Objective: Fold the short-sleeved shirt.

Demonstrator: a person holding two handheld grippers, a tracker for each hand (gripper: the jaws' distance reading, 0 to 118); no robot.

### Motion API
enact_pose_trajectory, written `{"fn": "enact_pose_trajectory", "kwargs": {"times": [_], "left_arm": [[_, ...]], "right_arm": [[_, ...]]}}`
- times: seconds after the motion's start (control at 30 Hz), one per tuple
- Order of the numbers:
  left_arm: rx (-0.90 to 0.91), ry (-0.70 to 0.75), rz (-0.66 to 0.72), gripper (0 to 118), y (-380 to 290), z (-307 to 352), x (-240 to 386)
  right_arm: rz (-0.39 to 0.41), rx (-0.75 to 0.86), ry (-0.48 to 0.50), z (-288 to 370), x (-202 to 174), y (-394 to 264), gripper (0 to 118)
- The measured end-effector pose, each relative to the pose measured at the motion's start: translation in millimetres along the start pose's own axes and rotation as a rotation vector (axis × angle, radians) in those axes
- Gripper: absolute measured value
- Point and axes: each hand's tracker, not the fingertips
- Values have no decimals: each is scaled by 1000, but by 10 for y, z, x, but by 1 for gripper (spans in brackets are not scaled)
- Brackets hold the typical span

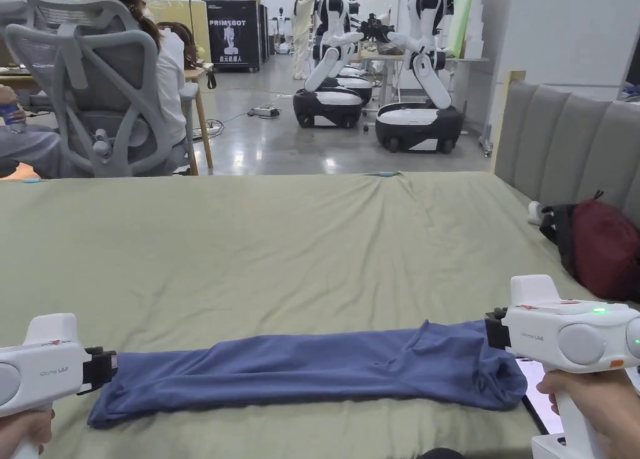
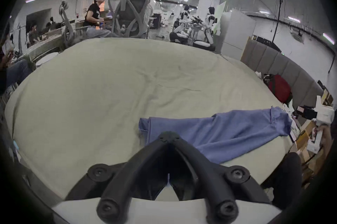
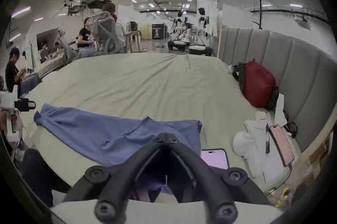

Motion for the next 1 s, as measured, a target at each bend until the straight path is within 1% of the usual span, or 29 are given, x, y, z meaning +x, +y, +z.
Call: {"fn": "enact_pose_trajectory", "kwargs": {"times": [0.1, 0.13, 0.17, 0.2, 0.23, 0.27, 0.3, 0.33, 0.37, 0.43, 0.47, 0.6, 0.67, 0.73, 0.8, 0.83, 0.87, 0.9, 0.93, 0.97, 1.0], "left_arm": [[-8, 2, 3, 0, -15, 13, -65], [-9, -15, 10, 0, -18, 5, -113], [-12, -66, 31, 0, -20, 1, -172], [-28, -126, 58, 11, -22, -19, -255], [-39, -170, 100, 58, -27, -52, -335], [-52, -198, 135, 97, -39, -94, -394], [-66, -224, 161, 118, -61, -135, -426], [1, -293, 211, 109, -77, -181, -449], [-2, -298, 249, 107, -82, -250, -519], [-41, -320, 287, 115, -115, -401, -614], [-63, -317, 302, 116, -141, -385, -640], [-137, -417, 425, 117, -229, -629, -824], [-89, -471, 431, 118, -224, -697, -849], [-107, -532, 459, 118, -151, -883, -950], [-125, -558, 477, 117, -85, -1046, -937], [-159, -576, 496, 109, -71, -1110, -908], [-168, -580, 484, 97, -54, -1162, -869], [-191, -597, 435, 89, -39, -1186, -834], [-199, -610, 378, 89, -36, -1194, -823], [-231, -605, 391, 50, -32, -1224, -806], [-289, -576, 390, 9, -59, -1216, -649]], "right_arm": [[-2, -10, 15, 1, -34, -29, 0], [-2, -9, 18, 2, -46, -40, 0], [-2, -12, 23, -6, -55, -42, 0], [-4, -16, 30, -21, -64, -43, 0], [-6, -20, 37, -65, -53, -64, 0], [-8, -23, 38, -86, -65, -67, 0], [-9, -28, 37, -105, -83, -69, 0], [-5, -33, 38, -120, -101, -72, 0], [-2, -37, 41, -114, -122, -89, 0], [1, -44, 51, -132, -147, -103, 0], [-2, -48, 53, -148, -157, -105, 0], [0, -65, 50, -193, -189, -136, 0], [1, -70, 50, -182, -233, -139, 0], [13, -84, 49, -219, -272, -132, 0], [24, -97, 42, -297, -294, -147, 0], [25, -99, 42, -309, -309, -149, 0], [24, -101, 44, -314, -317, -150, 0], [17, -103, 47, -331, -313, -160, 0], [13, -104, 50, -339, -312, -166, 0], [12, -105, 50, -347, -315, -169, 0], [15, -111, 50, -362, -319, -174, 0]]}}
